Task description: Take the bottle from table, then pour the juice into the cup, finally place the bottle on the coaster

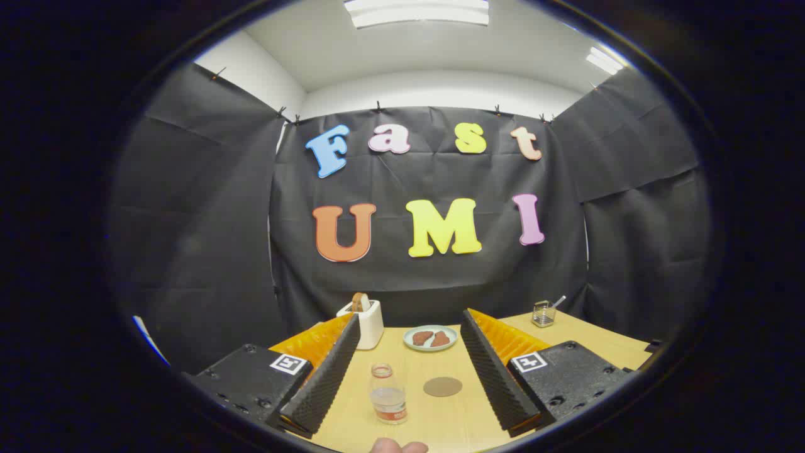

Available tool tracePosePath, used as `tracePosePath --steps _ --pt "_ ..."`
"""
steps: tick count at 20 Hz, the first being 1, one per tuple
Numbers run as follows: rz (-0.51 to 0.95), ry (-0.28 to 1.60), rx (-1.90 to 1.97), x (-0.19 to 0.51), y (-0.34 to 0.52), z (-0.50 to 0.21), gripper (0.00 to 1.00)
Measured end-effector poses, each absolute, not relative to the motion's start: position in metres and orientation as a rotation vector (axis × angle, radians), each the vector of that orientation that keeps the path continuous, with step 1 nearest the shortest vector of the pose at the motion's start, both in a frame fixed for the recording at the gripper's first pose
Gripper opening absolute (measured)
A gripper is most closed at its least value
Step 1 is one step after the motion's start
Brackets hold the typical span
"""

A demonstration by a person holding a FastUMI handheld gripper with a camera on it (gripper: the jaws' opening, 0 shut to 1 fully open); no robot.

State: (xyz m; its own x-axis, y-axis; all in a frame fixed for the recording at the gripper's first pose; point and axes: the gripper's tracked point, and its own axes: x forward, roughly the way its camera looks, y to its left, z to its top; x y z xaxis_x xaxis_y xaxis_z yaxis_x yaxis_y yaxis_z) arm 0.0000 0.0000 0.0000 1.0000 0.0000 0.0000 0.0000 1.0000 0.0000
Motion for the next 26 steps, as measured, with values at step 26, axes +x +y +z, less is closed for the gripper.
tracePosePath --steps 26 --pt "-0.021 0.007 -0.016 -0.012 0.010 0.020 1.00"
